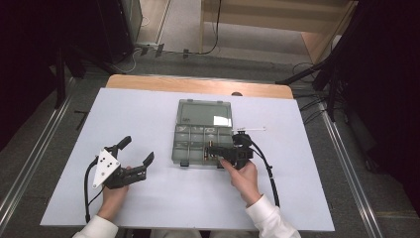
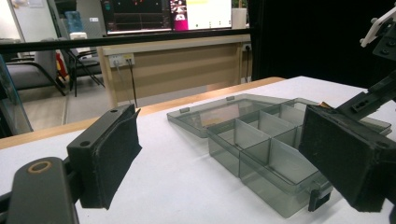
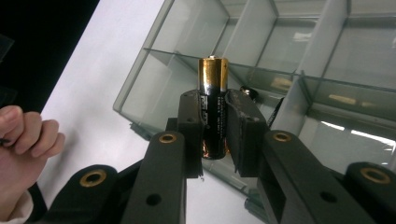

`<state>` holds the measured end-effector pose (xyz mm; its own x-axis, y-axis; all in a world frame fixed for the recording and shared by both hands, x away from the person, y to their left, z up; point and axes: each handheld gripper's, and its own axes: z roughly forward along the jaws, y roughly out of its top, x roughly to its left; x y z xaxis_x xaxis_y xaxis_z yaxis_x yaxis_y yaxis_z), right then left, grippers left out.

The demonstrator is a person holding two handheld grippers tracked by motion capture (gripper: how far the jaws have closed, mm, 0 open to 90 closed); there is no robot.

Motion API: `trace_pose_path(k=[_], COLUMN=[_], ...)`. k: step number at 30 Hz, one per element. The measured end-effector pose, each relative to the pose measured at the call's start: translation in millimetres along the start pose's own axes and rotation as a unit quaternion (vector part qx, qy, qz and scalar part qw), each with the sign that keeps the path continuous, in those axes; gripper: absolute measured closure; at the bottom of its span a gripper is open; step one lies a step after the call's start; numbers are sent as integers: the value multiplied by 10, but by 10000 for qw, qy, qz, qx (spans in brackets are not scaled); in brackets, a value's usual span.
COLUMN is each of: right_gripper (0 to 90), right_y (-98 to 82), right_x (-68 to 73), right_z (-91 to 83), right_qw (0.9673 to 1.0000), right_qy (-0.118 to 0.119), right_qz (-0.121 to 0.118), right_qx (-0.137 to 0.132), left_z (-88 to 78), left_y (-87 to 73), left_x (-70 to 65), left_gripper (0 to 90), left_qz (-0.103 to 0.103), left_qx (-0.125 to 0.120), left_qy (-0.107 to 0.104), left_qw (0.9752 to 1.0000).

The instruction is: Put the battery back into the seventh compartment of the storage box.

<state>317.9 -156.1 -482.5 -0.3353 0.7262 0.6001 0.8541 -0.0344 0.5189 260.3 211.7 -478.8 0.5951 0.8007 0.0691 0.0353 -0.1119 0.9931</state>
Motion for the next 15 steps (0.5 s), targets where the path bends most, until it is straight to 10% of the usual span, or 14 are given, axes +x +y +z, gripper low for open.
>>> trace_pose_path(k=[5, 15], right_gripper=[773, 480], right_y=[0, 9], right_x=[-11, 42], right_z=[41, 1], right_qw=[10000, 9993], right_qy=[-92, -177], right_qz=[35, -232], right_qx=[15, -247], left_z=[-2, -1], left_y=[1, 1], left_x=[3, 2], left_gripper=[121, 121], left_qz=[3, 7], left_qx=[0, -5], left_qy=[1, 5], left_qw=[10000, 10000])
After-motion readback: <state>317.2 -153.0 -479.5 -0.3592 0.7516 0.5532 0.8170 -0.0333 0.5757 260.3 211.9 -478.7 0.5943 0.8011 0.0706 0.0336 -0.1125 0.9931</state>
